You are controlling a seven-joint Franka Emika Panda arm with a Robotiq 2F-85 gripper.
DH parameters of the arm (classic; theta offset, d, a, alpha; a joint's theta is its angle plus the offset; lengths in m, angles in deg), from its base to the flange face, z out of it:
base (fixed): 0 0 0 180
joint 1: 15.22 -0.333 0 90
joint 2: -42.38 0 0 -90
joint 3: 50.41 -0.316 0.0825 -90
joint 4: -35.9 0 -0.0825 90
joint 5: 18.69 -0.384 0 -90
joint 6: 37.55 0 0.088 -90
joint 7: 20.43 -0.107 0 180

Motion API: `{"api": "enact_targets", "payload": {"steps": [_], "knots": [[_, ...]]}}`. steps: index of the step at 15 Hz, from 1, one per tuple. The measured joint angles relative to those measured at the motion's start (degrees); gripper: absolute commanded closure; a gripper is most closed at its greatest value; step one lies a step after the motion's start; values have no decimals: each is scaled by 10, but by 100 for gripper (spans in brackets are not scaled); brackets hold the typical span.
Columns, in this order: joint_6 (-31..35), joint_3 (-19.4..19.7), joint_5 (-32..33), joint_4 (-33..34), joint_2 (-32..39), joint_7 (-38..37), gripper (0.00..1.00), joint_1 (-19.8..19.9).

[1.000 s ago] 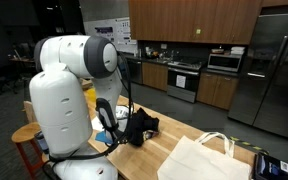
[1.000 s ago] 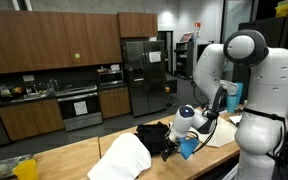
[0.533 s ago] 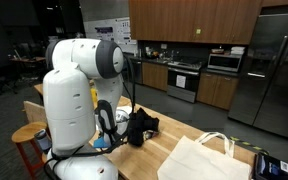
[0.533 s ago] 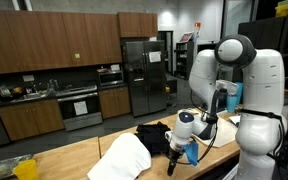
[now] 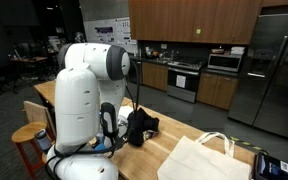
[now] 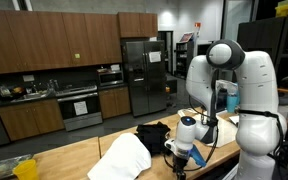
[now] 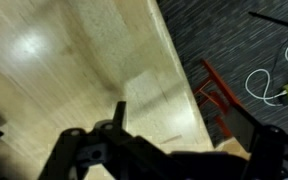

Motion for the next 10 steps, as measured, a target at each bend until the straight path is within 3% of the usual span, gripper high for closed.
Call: {"api": "enact_targets", "payload": {"steps": [5,10], "knots": [[18,32,59,2,26,99,0,-24],[33,102,99,5,24,195,0,-87]]}}
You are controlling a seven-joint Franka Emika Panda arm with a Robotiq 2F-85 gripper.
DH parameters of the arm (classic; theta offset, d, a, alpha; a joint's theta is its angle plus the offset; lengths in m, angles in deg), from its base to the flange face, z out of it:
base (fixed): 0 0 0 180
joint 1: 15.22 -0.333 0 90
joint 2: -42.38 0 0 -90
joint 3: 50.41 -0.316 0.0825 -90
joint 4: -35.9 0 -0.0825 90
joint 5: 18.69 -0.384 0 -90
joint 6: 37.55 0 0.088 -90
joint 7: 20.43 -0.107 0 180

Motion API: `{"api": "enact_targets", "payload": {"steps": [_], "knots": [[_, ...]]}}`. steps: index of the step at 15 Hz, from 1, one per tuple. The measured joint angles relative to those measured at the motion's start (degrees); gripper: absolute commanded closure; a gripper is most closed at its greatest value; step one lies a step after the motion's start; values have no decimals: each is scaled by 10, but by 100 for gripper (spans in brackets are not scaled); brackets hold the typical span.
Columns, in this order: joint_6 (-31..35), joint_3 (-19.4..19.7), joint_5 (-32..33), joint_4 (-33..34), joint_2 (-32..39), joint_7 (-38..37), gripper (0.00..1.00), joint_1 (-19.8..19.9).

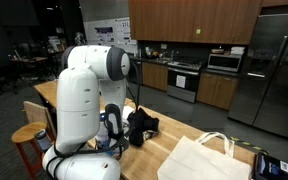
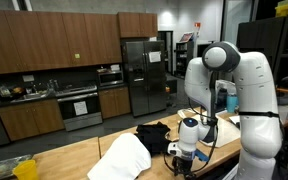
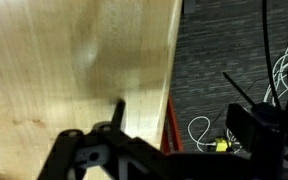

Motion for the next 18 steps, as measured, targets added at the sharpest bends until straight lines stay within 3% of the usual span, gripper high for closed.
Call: {"api": "enact_targets", "payload": {"steps": [3,8,11,14,18], "knots": [[-6,23,-15,-3,-6,-8,0,-34],[-7,24,-12,-2,-7,-9,0,-38],[-1,28,1,-4,-5,57,0,-31],[19,70,45,4,-1,93,0,-61],[81,165,172,1,1,74,0,-161]]}}
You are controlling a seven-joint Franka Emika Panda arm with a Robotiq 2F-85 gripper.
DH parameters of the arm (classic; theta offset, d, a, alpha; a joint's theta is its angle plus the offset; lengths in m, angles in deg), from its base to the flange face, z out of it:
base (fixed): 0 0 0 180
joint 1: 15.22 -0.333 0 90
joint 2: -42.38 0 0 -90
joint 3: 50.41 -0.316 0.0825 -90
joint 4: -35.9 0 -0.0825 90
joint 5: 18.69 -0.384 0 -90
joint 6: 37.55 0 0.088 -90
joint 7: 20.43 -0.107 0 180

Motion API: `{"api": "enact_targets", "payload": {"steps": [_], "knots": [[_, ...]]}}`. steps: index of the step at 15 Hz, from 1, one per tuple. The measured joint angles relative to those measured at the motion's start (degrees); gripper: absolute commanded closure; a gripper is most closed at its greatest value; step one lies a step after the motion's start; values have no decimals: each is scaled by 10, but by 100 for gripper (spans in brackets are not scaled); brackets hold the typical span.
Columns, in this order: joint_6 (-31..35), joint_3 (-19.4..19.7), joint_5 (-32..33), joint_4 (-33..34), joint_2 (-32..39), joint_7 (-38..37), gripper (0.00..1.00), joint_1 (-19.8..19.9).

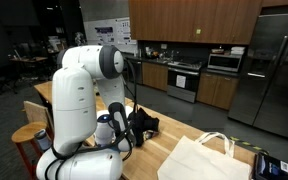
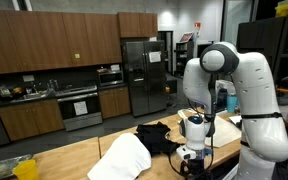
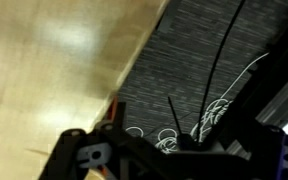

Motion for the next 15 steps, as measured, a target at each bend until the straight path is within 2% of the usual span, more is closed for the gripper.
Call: {"api": "enact_targets", "payload": {"steps": [1,2,3,13,15], "knots": [[20,27,49,3,0,-26,0,-37],[19,27,92,4,-1,-54,0,-54],[10,11,125,7,-1,-77,0,-56],[8,5,128,11,1,-88,0,-57],[4,22,146,12,2,-107,0,-75]]}}
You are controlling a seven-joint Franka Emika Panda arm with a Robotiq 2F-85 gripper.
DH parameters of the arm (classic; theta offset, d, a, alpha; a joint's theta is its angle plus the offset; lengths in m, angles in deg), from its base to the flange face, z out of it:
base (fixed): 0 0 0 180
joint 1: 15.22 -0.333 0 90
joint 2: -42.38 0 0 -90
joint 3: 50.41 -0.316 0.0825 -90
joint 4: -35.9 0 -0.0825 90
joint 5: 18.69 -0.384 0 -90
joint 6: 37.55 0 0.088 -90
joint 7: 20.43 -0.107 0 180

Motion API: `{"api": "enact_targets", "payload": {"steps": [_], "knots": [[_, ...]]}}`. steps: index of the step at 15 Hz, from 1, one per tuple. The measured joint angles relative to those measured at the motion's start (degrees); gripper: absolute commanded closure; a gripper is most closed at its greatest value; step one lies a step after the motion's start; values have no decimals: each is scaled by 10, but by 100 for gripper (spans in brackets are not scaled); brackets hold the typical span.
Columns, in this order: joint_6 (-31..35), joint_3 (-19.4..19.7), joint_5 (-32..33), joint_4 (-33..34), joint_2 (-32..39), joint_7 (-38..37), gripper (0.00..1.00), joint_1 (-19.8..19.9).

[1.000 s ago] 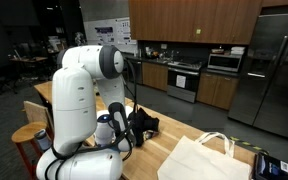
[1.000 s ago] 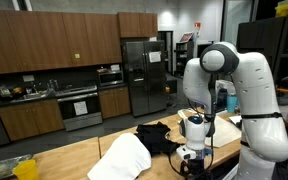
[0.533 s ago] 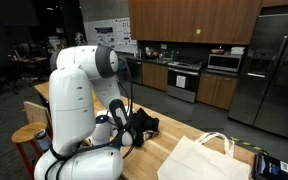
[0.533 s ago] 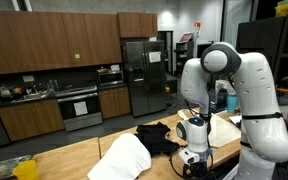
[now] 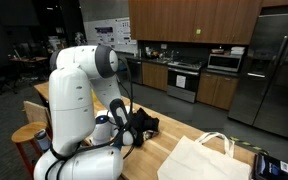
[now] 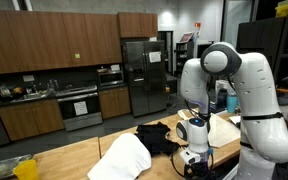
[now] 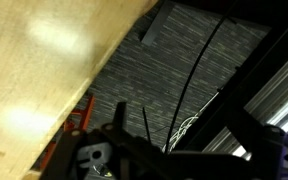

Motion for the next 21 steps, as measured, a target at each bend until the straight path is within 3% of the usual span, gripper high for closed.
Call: {"api": "enact_targets", "payload": {"steps": [4,8,13,17,21], "knots": [[-2,108,119,8,-5,-145,0,-147],[4,246,100,31,5,-154,0,-329],[2,375,99,35,33,-159,0,-507],[3,423,99,21,67,-158,0,-576],[3,434,99,14,79,-157,0,-590]]}}
